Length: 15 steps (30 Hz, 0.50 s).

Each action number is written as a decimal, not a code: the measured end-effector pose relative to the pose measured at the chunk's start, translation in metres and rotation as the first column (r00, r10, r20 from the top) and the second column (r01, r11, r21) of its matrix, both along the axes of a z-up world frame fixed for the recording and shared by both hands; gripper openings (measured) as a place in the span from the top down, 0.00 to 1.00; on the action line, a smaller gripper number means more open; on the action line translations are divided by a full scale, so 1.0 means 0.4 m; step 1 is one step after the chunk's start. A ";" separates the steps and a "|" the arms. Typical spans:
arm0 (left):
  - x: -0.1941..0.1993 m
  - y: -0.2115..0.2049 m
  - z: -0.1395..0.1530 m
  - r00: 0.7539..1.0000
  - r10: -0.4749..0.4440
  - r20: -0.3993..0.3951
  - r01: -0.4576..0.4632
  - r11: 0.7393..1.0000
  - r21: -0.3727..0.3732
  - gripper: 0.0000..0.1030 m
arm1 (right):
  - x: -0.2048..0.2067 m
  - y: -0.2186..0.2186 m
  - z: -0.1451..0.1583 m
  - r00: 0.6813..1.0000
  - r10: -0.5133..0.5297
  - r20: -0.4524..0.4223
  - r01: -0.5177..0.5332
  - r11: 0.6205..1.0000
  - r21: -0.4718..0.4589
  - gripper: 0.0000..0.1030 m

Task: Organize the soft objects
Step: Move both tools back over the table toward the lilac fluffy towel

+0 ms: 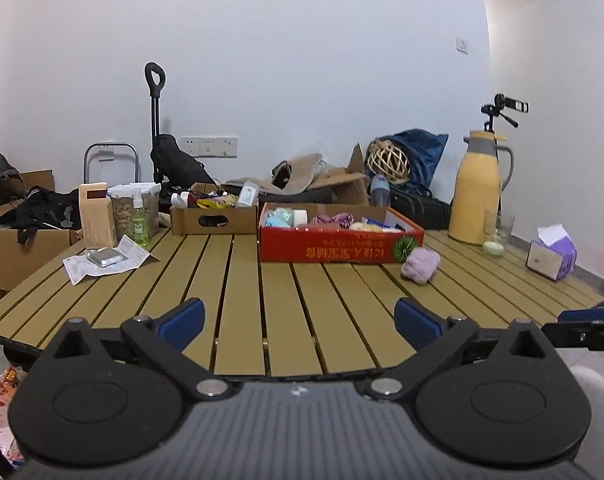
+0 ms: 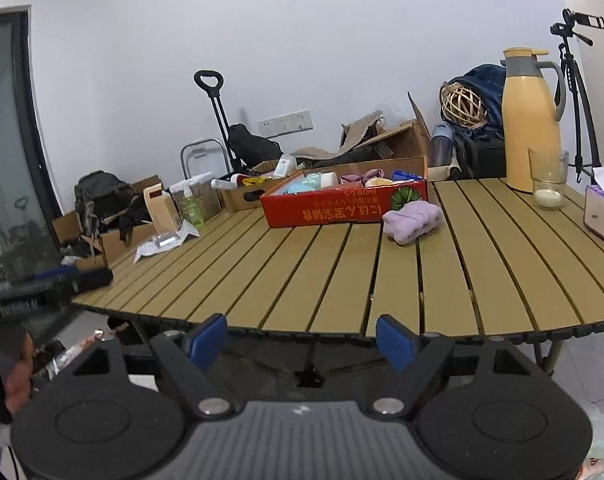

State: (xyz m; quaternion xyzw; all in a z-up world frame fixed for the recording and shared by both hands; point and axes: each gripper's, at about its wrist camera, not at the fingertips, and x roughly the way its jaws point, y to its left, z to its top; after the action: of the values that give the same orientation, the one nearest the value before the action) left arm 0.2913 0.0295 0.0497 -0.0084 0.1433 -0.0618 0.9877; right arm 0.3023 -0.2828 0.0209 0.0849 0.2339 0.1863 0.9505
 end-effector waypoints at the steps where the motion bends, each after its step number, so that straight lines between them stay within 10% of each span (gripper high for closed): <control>1: 0.002 0.000 0.000 1.000 0.003 0.002 -0.003 1.000 -0.007 0.00 | -0.008 0.001 0.002 1.000 0.001 0.009 -0.001 1.000 -0.002 0.21; 15: 0.238 -0.116 -0.102 0.984 -0.083 -0.160 0.078 0.996 -0.038 0.00 | 0.157 -0.076 -0.099 0.991 -0.116 -0.063 0.120 0.991 0.060 0.22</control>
State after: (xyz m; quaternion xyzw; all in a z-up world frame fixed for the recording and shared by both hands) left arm 0.3866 -0.0171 0.0090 -0.0231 0.2220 -0.1032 0.9693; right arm 0.3651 -0.3131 -0.0186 0.1343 0.2506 0.1344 0.9493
